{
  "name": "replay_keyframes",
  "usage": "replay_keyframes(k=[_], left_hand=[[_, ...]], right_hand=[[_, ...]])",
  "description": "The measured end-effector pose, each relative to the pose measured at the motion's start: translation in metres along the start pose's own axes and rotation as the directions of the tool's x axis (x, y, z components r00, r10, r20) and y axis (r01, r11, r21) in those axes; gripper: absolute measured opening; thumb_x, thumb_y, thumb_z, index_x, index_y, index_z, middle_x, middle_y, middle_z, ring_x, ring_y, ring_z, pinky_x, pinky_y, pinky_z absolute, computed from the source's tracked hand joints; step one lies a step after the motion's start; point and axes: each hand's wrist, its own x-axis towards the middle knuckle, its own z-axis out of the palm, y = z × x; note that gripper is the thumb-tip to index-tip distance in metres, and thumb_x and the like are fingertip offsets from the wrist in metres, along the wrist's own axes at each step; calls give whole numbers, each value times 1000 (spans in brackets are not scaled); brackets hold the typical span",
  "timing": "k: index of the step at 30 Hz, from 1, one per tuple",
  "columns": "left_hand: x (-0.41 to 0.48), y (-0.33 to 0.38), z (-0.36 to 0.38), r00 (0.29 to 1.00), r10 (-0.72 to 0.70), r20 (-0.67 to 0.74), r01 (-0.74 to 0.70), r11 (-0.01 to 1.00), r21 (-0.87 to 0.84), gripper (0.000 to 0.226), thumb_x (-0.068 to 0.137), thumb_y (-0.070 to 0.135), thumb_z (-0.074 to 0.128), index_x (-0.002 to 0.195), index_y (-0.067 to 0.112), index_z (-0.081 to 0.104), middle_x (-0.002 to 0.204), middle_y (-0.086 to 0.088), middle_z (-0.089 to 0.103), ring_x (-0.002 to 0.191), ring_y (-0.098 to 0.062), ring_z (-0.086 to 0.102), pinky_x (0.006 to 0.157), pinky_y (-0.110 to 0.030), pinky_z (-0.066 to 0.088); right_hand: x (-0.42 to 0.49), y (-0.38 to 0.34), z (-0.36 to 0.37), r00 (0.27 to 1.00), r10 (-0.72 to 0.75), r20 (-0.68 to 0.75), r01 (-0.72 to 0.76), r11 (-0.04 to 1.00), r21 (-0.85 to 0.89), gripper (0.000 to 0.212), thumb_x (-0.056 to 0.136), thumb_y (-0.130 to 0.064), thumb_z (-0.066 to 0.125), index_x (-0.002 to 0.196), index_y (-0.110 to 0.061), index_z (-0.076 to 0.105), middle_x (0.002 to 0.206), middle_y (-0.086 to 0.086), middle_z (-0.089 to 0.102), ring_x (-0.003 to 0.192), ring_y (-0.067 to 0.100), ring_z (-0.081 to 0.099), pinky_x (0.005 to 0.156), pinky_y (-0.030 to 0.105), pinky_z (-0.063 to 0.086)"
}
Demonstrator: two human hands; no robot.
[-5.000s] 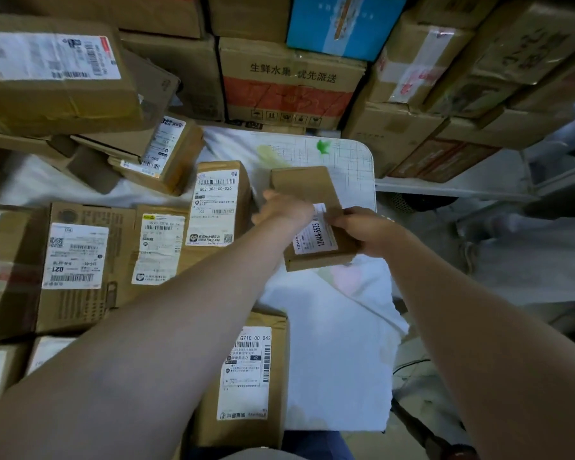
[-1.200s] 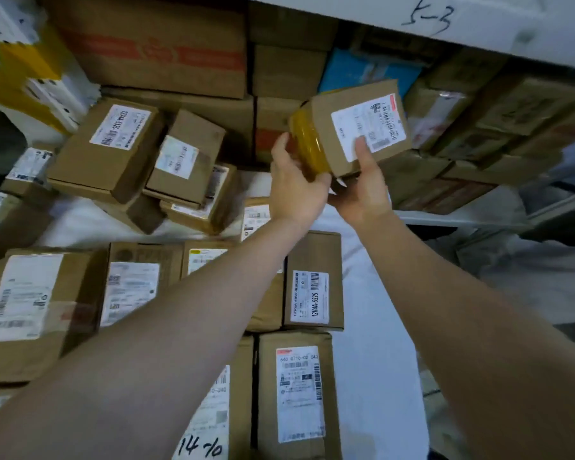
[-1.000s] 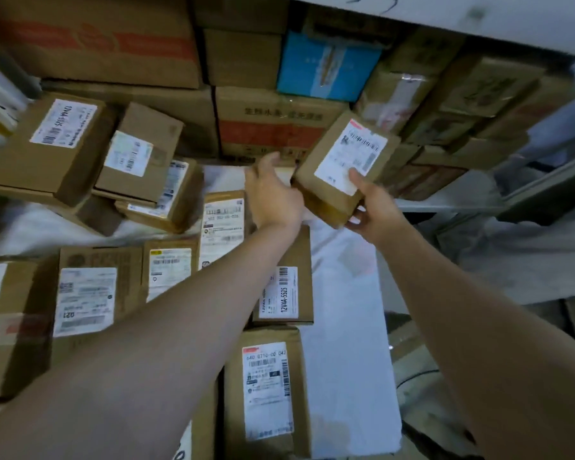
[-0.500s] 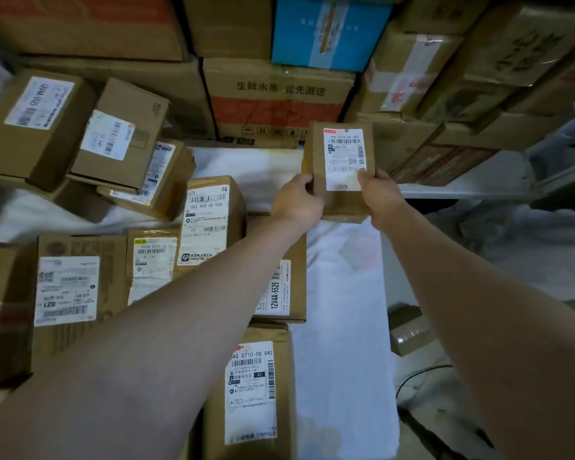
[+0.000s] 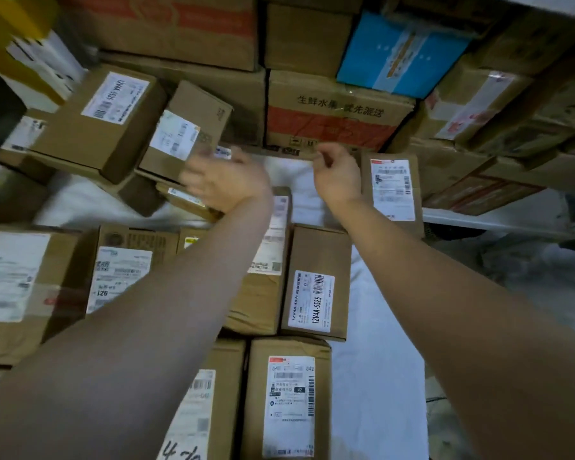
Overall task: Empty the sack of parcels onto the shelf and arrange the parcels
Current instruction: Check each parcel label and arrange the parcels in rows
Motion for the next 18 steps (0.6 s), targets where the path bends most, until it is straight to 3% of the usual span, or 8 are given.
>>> replay_keyframes(k=[2, 5, 8, 11, 14, 16, 18], left_hand=[[39, -12, -7, 959, -277, -55, 278, 961, 5, 53, 87, 40, 62, 129, 15, 44, 135, -10, 41, 125, -28, 43, 104, -39, 37], [87, -43, -18, 894, -446, 47, 445, 895, 33, 66, 87, 55, 57, 135, 13, 41, 140, -11, 39, 129, -29, 41, 107, -41, 37], [113, -66, -18, 844, -424, 330, 419, 904, 91, 72, 84, 69, 46, 135, 20, 52, 136, -10, 51, 126, -33, 48, 106, -47, 41], [118, -70, -21, 858, -410, 310, 420, 907, 35, 58, 81, 68, 52, 125, 31, 61, 124, 0, 60, 115, -27, 56, 98, -45, 47], [112, -64, -23, 892, -293, 345, 405, 856, -321, 41, 95, 40, 56, 130, 18, 57, 119, -2, 67, 112, -23, 62, 94, -34, 50], [108, -55, -30, 923, -141, 357, 279, 886, -371, 40, 99, 33, 52, 134, 13, 53, 120, -4, 67, 111, -22, 62, 93, -31, 49], [108, -48, -28, 916, 21, 401, 124, 935, -331, 43, 98, 37, 47, 133, 13, 54, 120, -5, 66, 112, -25, 61, 95, -33, 48]], right_hand=[[3, -24, 26, 997, -11, 80, 11, 1000, 4, 32, 100, -23, 49, 129, -14, 59, 125, 5, 64, 111, 19, 59, 92, 26, 46], [13, -50, 63, 978, 52, 203, -63, 997, 47, 36, 100, -24, 49, 135, -13, 53, 111, 3, 62, 100, 19, 59, 92, 31, 49], [20, -64, 89, 939, 137, 314, -161, 986, 51, 40, 100, -26, 50, 138, -13, 51, 103, 0, 57, 95, 16, 56, 99, 39, 50], [21, -66, 110, 934, 141, 329, -135, 990, -42, 35, 99, -27, 50, 130, -12, 58, 88, 2, 62, 79, 16, 56, 89, 39, 52], [26, -65, 114, 983, 104, 149, -100, 994, -32, 40, 99, -28, 53, 134, -10, 54, 121, 9, 65, 105, 22, 60, 92, 27, 43], [32, -66, 106, 992, 126, 21, -128, 988, 89, 54, 97, -36, 54, 143, -10, 43, 138, 9, 56, 126, 22, 52, 107, 29, 39], [35, -67, 91, 988, 148, -37, -140, 975, 172, 64, 94, -46, 54, 147, -14, 38, 143, 6, 51, 131, 22, 49, 112, 35, 36]])
